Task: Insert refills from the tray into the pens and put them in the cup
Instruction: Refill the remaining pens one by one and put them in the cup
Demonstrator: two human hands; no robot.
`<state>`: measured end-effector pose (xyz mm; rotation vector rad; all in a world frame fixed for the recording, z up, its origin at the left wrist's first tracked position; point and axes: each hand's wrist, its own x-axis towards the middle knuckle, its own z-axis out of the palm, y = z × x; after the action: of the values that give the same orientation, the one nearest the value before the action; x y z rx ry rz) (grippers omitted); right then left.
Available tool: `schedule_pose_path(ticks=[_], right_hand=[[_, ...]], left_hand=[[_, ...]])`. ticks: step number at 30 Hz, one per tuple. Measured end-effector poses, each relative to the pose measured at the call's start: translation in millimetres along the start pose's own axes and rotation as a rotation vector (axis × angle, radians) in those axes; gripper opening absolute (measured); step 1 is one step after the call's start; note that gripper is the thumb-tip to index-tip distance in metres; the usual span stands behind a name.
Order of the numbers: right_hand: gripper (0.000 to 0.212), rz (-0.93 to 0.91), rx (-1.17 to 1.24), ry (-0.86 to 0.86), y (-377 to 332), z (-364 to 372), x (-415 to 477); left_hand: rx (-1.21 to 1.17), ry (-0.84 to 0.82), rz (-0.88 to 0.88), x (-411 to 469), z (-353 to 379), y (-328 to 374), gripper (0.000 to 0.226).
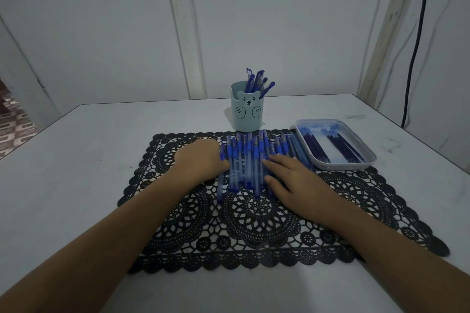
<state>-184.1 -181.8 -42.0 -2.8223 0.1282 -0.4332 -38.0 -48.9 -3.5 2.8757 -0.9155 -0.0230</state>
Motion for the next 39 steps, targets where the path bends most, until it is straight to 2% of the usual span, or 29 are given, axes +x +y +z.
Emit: schedule_pose_path(ticks=[4, 9, 14, 18, 21, 24, 27, 31, 34, 36, 39], right_hand=[[0.046, -0.007, 0.002, 0.010, -0.7, -0.8, -1.1], [0.046, -0.017, 0.018, 0.042, 2.0, 1.2, 0.0], [0.058, -0.053, 0.110, 0.218, -1.2, -0.1, 0.4], [0.048, -0.187, 0.014, 0.369, -13.1, -2.7, -2.8], [0.048, -0.261, -0.152, 0.328, -23.8, -2.1, -4.4], [0.041, -0.298, -0.315, 0.305, -27.4, -1.1, -4.1], [0.026, -0.323, -0.384, 0.285, -25.4, 0.8, -4.9], [0.012, -0.375, -0.323, 0.231, -24.5, 2.8, -6.7], [0.017, -0.367, -0.237, 0.135, -26.1, 2.0, -8.2], [0.012, -0.369, -0.162, 0.065, -24.0, 0.7, -9.8], [0.030, -0.358, -0.045, 0.032, -18.4, -7.2, -10.7]], left_hand=[[0.056, -0.029, 0.010, -3.4, -1.9, 2.0, 0.032], [-0.013, 0.066, 0.038, -5.2, -2.4, -10.6, 0.016], [-0.161, 0.184, 0.272, -24.1, 1.5, -18.4, 0.022], [-0.161, 0.321, 0.494, -45.5, 14.6, -24.1, 0.029], [-0.109, 0.423, 0.638, -56.0, 24.2, -25.9, 0.035], [-0.142, 0.385, 0.635, -63.3, 27.2, -25.1, 0.038], [-0.195, 0.361, 0.638, -67.1, 27.5, -20.9, 0.041], [-0.150, 0.410, 0.670, -69.6, 29.0, -19.6, 0.032], [-0.087, 0.429, 0.725, -70.1, 33.7, -23.3, 0.028], [-0.080, 0.436, 0.755, -70.1, 35.7, -24.7, 0.029], [-0.087, 0.449, 0.772, -69.0, 36.1, -25.1, 0.025]])
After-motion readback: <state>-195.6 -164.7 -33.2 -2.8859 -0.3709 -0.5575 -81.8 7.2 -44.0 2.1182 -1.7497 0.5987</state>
